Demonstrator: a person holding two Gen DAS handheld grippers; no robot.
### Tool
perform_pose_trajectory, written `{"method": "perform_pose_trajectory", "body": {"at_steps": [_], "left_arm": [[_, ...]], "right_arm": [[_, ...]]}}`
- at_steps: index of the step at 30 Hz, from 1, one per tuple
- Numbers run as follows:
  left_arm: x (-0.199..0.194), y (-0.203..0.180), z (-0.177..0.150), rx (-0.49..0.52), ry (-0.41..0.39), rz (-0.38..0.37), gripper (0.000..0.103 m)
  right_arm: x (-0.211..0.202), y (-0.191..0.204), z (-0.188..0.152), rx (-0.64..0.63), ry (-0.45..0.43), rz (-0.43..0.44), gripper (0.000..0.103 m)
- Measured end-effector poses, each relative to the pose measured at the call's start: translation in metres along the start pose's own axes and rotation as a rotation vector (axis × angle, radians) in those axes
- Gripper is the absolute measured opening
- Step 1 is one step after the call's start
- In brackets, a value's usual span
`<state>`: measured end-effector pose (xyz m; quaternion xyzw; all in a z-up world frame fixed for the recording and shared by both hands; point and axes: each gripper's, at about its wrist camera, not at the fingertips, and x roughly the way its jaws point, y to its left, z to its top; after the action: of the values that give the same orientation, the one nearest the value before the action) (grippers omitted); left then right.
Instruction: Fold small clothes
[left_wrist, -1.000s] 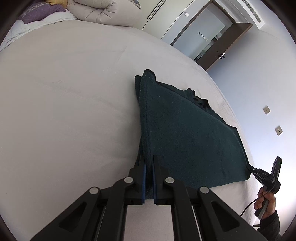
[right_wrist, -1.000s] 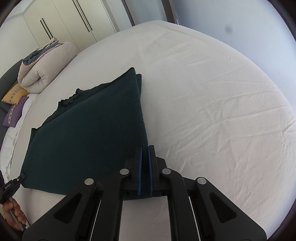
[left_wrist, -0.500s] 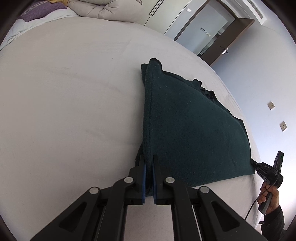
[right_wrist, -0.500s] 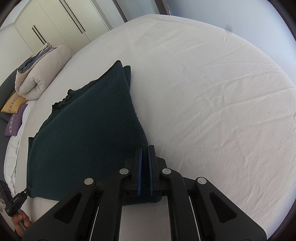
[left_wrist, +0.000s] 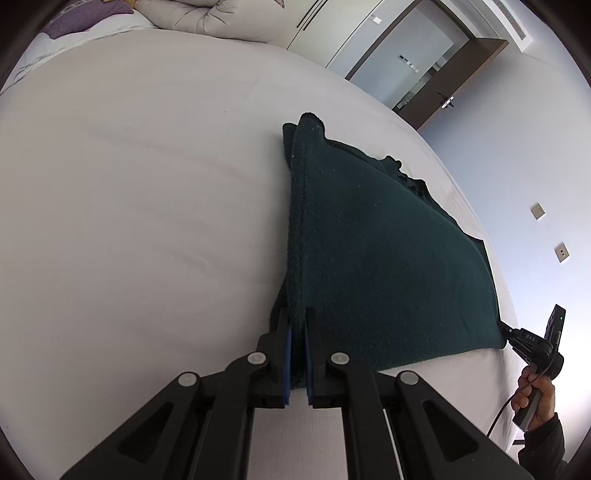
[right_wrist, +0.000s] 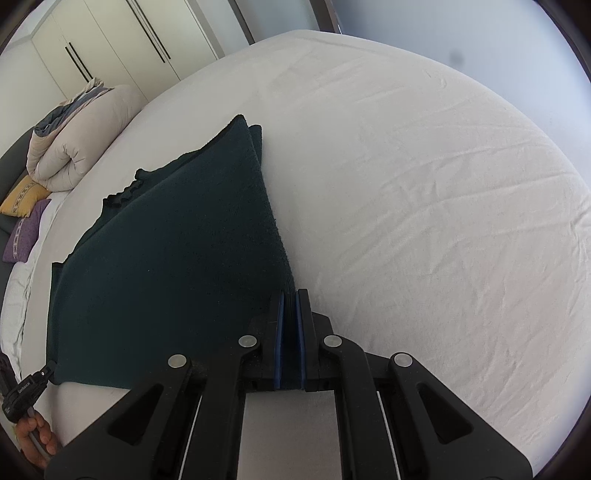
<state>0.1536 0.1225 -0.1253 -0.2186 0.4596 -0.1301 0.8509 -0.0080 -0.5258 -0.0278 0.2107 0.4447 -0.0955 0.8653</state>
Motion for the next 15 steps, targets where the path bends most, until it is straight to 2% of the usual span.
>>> {"method": "perform_pose_trajectory", "body": {"at_steps": [12,15], "left_arm": [[0.005,0.006,0.003,-0.029,0.007,-0.030,0.008],[0.003,0.009,0.003,-0.059,0.016,-0.067,0.011]], "right_arm": [[0.004,-0.016,-0.010,0.084,-0.022,0.035,0.005],[0.002,-0.019,-0.008,0.108,-0.008,0.066,0.011]]}}
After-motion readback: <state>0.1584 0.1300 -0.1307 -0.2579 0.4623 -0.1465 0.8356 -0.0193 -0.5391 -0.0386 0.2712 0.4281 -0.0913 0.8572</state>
